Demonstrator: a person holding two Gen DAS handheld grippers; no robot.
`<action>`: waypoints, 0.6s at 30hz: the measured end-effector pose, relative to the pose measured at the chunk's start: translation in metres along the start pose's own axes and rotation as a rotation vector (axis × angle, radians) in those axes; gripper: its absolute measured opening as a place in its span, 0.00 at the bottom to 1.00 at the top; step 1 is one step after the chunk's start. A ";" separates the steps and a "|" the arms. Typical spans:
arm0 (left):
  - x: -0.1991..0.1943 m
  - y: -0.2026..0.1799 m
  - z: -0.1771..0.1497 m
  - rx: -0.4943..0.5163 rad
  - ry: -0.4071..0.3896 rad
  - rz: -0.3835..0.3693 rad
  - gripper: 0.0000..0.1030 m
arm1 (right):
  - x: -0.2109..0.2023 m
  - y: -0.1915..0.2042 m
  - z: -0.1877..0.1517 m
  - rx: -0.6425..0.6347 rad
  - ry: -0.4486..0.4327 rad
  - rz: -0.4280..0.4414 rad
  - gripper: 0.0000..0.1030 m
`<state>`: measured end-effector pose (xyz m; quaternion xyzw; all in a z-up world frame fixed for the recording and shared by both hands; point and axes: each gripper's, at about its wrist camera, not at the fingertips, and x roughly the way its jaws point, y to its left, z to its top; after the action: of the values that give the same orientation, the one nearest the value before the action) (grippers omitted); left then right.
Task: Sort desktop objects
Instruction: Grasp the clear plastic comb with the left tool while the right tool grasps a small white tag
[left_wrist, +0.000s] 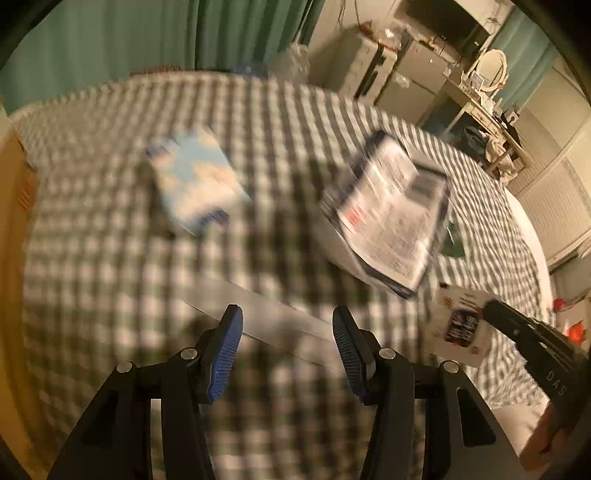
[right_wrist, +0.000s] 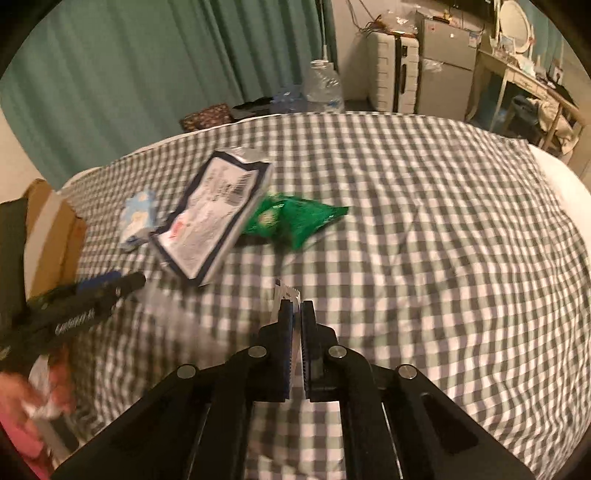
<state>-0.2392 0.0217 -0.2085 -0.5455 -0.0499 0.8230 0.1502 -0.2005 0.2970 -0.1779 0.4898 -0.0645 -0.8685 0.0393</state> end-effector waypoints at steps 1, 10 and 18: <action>0.004 -0.004 0.000 -0.010 0.000 0.024 0.52 | 0.000 -0.002 0.000 0.007 -0.001 0.002 0.04; 0.012 -0.027 -0.007 -0.148 0.074 0.086 0.41 | 0.005 0.003 -0.003 -0.015 0.001 -0.014 0.04; 0.003 -0.002 -0.013 -0.147 0.099 0.005 0.00 | 0.007 0.000 -0.004 -0.003 0.009 -0.007 0.04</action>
<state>-0.2279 0.0231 -0.2156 -0.5952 -0.1011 0.7896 0.1099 -0.2007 0.2963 -0.1860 0.4938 -0.0614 -0.8666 0.0373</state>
